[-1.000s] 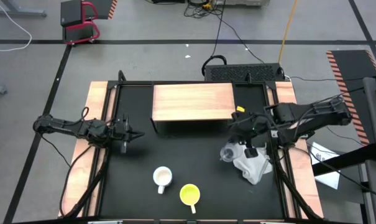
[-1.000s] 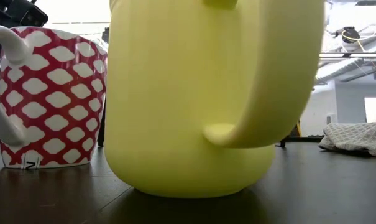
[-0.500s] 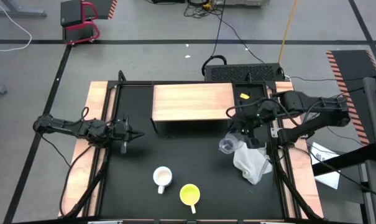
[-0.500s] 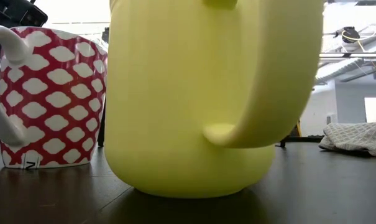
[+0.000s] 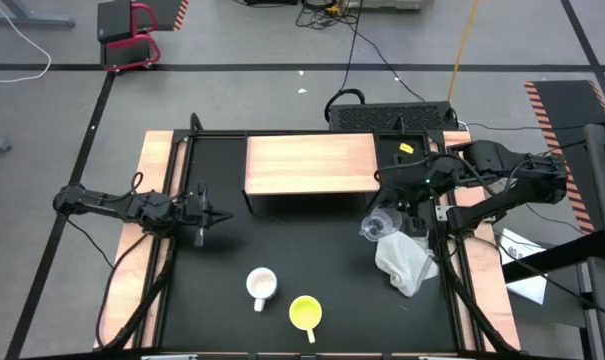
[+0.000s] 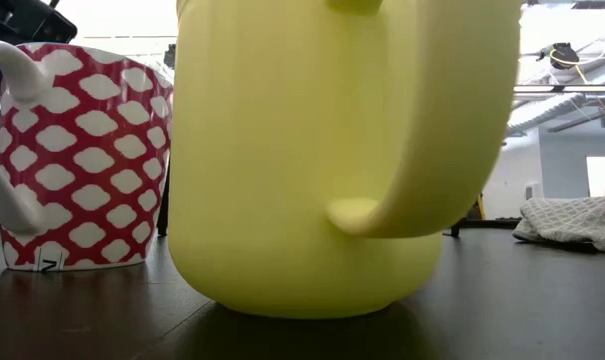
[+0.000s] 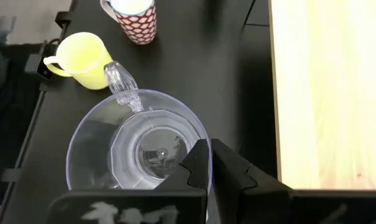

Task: Stack small to large cups/mugs on shelf
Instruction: Put the transparent mug on the shelf

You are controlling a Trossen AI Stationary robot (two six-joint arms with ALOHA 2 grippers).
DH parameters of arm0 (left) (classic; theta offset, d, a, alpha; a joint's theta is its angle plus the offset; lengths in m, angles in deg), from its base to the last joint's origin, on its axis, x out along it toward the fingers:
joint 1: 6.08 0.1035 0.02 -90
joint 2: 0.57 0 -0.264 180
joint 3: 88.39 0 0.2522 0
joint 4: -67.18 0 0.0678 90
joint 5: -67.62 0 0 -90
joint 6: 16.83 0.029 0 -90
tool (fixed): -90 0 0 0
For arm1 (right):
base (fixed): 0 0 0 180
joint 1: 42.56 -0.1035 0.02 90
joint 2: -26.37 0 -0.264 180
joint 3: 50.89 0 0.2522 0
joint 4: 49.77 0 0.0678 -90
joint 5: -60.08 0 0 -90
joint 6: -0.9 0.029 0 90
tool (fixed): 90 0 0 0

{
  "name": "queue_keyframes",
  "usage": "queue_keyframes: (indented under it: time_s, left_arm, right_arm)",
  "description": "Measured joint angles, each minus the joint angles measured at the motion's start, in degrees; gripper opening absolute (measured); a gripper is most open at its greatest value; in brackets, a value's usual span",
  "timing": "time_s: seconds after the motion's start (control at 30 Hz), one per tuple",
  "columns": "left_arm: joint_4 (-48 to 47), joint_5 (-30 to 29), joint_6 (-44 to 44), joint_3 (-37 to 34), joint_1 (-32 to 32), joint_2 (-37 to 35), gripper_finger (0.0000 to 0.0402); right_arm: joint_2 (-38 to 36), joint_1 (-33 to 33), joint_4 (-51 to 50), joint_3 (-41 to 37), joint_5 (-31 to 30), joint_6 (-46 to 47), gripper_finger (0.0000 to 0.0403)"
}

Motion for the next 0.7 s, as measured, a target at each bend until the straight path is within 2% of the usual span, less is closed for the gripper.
queue_keyframes:
  time_s: [0.17, 0.7]
  left_arm:
    - [-1.0, 0.3, -0.3, 0.0, 0.0, 0.0, 0.0003]
    - [-0.9, 0.4, -0.1, 0.0, 0.0, 0.0, 0.0003]
  right_arm:
    - [-3.5, 0.1, 0.6, -4.5, -2.8, 1.3, 0.0000]
    - [-18.4, 0.1, 10.5, -25.5, -2.8, 6.9, 0.0000]
